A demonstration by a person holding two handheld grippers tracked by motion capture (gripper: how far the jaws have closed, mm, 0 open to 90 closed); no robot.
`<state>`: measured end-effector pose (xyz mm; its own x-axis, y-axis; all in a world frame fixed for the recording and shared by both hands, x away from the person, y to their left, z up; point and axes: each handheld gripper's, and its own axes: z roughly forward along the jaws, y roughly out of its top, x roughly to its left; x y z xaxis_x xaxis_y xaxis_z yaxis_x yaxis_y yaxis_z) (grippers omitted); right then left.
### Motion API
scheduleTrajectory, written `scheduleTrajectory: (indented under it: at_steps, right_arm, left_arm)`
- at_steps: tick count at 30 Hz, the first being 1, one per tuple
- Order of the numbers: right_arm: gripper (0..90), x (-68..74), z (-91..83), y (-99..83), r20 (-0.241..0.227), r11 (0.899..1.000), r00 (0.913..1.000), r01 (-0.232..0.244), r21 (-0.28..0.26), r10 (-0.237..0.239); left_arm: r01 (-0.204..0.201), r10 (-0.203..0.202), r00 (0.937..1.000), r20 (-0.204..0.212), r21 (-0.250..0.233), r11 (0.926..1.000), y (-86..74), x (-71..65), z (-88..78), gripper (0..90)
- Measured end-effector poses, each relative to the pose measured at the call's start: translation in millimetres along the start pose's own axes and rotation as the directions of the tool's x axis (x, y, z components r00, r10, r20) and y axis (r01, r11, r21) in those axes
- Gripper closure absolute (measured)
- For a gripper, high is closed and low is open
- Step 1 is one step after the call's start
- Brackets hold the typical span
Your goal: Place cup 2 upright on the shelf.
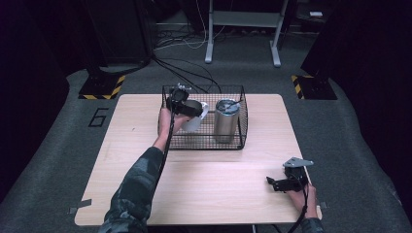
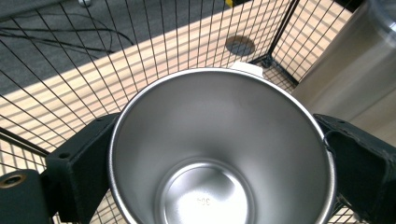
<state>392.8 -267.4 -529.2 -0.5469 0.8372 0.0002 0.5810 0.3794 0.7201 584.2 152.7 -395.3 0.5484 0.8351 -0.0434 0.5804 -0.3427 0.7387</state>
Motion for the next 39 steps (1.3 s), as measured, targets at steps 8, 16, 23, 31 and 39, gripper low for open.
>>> scheduleTrajectory:
  at_steps: [8,16,23,31,39]
  right_arm:
    - [2.6,-0.1,0.0,0.0,0.000,1.000,1.0000,0.001,0.000,-0.001]
    - [2.7,0.2,0.1,-0.1,0.001,1.000,1.0000,0.001,-0.001,-0.001]
    - [2.7,0.1,0.0,-0.1,0.001,1.000,1.0000,0.001,-0.001,-0.001]
    - [2.7,0.2,0.1,-0.1,0.001,1.000,1.0000,0.001,-0.001,-0.001]
    - [2.6,0.3,0.0,-0.1,0.002,1.000,1.0000,0.000,-0.001,0.000]
  left_arm:
    - [0.010,-0.010,0.9999,-0.003,0.034,0.9994,-5.6,1.9,12.8,5.9]
    - [0.006,-0.006,1.0000,-0.003,0.072,0.9974,-9.3,3.7,20.8,5.8]
    - [0.008,-0.008,1.0000,-0.001,0.090,0.9959,-13.1,3.3,27.3,5.8]
    - [0.006,-0.006,1.0000,0.002,0.109,0.9940,-13.8,4.0,26.2,5.7]
    - [-0.014,0.013,0.9998,0.012,0.156,0.9876,-16.9,4.4,20.6,5.5]
